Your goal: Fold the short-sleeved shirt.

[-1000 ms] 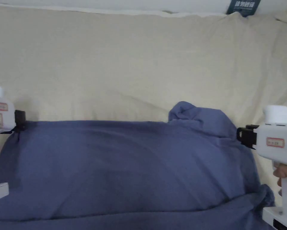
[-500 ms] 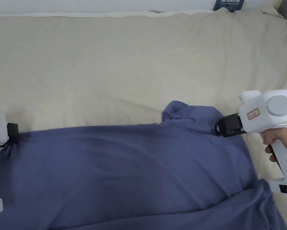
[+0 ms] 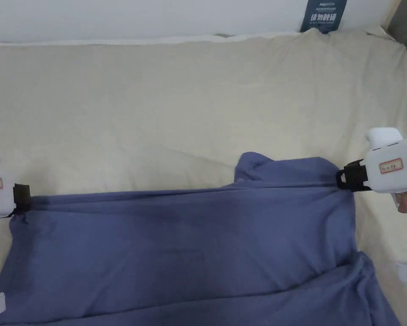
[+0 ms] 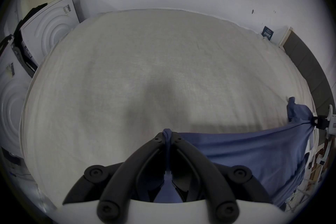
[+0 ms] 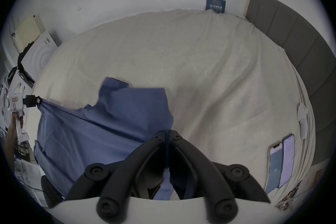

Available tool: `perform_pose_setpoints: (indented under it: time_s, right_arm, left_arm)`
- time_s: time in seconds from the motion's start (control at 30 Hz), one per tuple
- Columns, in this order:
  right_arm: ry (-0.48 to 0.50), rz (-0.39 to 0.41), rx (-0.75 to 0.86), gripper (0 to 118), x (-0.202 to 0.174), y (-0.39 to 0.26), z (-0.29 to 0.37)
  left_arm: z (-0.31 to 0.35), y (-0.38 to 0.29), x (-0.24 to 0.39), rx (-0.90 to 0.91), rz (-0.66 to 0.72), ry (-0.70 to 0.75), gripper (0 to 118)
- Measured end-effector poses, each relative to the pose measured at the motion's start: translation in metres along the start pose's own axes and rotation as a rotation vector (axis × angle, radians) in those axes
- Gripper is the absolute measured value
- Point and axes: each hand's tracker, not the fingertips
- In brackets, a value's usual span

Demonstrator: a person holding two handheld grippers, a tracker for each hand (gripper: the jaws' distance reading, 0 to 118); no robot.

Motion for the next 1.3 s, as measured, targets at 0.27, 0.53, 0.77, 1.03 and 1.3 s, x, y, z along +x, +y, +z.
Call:
perform_pose_setpoints:
  time_s: [0.27, 0.53, 0.77, 1.03, 1.3]
  right_arm:
    - [0.077, -0.043, 0.125, 6, -0.012, -0.050, 0.083]
    - [0.104, -0.044, 0.173, 6, -0.015, -0.151, 0.138]
    - [0.122, -0.080, 0.168, 6, -0.015, -0.228, 0.147]
    - [0.090, -0.133, 0.081, 6, -0.011, -0.258, 0.115]
    - [0.055, -0.168, 0.026, 41, -0.012, -0.257, 0.107]
  left_arm:
    - [0.100, -0.057, -0.022, 0.090, 0.027, -0.045, 5]
    - [0.158, -0.151, -0.034, 0.107, 0.025, -0.051, 5]
    - [0.164, -0.226, -0.043, 0.077, 0.025, -0.056, 5]
    - [0.137, -0.259, -0.052, -0.012, 0.063, -0.046, 5]
    - [0.122, -0.262, -0.056, -0.050, 0.056, -0.035, 32]
